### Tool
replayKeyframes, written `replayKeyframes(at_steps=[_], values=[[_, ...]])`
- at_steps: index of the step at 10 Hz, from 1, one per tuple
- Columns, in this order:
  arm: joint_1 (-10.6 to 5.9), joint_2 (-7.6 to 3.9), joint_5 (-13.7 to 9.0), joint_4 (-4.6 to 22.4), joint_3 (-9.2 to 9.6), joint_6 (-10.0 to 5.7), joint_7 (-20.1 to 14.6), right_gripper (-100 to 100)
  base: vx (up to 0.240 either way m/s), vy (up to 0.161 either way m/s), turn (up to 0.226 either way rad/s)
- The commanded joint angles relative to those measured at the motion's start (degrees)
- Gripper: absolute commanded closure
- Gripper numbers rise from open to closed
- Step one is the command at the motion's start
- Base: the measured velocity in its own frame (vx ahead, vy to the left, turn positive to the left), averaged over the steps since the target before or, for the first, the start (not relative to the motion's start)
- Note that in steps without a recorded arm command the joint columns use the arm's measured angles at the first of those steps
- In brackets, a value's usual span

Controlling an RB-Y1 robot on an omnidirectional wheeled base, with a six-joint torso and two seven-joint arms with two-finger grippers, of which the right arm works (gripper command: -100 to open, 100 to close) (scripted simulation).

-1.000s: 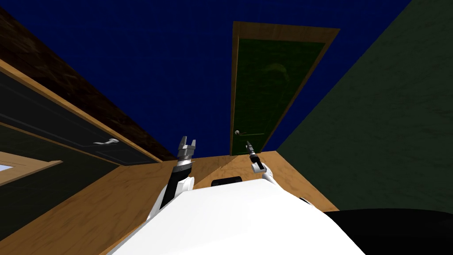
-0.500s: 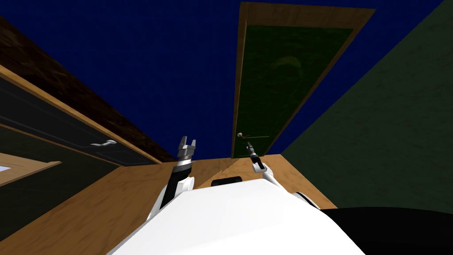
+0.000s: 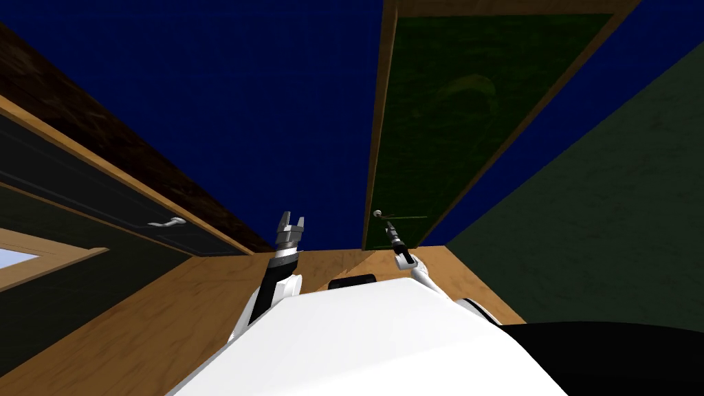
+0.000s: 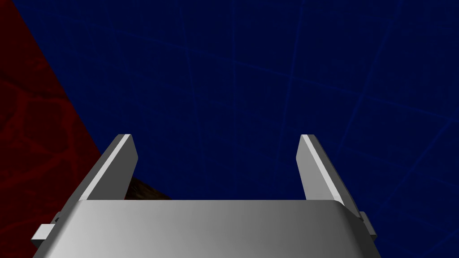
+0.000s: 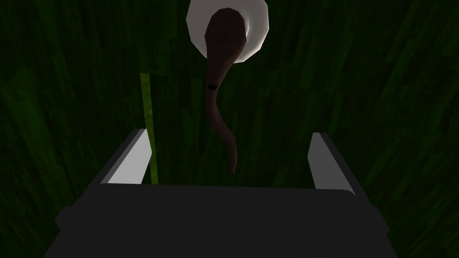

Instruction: Pull the door open

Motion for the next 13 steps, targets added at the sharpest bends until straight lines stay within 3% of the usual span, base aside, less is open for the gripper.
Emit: replayKeyframes(at_steps=[1,2,5,7,8,13], values=[[0.0,-0.97,-0.4,1.8,-0.63,-1.3,-0.8,-100,0.141,0.044,0.107],[0.43,-2.47,-0.9,3.1,-1.6,-2.26,-2.0,-100,0.195,0.075,0.286],[1.22,-5.17,-1.9,5.6,-3.34,-3.99,-4.0,-100,0.222,0.035,0.182],[0.63,-4.94,-1.8,6.6,-3.17,-4.69,-4.0,-100,0.09,-0.01,0.03],[0.63,-4.94,-1.8,6.6,-3.17,-4.69,-4.0,100,0.0,0.0,0.0],[0.63,-4.94,-1.8,6.6,-3.17,-4.69,-4.0,100,-0.011,0.0,0.001]])
